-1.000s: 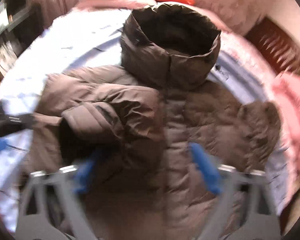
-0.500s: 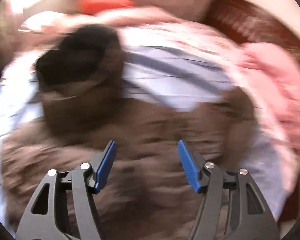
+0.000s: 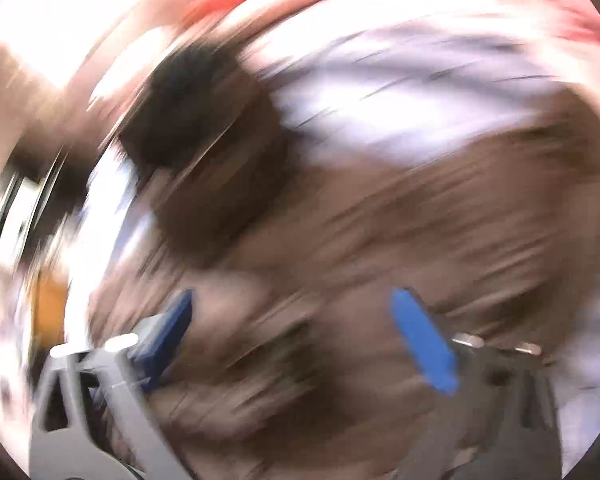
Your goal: Fold large clothes
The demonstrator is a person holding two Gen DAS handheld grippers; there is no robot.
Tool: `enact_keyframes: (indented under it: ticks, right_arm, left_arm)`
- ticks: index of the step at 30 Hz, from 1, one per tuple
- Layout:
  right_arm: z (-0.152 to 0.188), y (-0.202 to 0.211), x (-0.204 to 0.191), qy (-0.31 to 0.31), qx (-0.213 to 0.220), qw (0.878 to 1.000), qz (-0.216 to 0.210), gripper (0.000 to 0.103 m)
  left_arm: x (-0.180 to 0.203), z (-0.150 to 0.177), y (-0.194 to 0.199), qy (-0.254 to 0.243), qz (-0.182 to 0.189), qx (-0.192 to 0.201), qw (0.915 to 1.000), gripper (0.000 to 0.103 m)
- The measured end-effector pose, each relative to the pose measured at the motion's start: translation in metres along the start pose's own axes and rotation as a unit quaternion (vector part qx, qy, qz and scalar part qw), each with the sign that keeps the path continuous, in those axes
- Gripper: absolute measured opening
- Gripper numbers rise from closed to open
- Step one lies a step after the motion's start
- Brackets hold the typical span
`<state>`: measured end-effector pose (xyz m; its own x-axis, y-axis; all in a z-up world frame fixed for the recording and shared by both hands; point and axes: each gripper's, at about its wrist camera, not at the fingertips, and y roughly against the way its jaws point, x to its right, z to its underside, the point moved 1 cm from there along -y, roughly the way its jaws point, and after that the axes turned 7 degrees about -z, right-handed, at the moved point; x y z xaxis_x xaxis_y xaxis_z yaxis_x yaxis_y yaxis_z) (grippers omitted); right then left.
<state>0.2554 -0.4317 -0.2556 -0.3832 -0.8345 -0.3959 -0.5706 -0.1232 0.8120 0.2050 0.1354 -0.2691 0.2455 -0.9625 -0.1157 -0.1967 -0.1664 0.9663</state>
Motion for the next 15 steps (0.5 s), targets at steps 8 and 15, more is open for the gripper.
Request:
enact_keyframes:
  ticks: [8, 15]
  right_arm:
    - [-0.042, -0.025, 0.248, -0.299, 0.006, 0.952, -0.063, 0.102]
    - [-0.048, -0.037, 0.238, -0.280, -0.022, 0.954, -0.109, 0.015]
  left_arm:
    - [0.012, 0.004, 0.040, -0.002, 0.036, 0.041, 0.9985, 0.097]
    - [0.027, 0.000, -0.002, -0.011, 0.014, -0.001, 0.9998, 0.097]
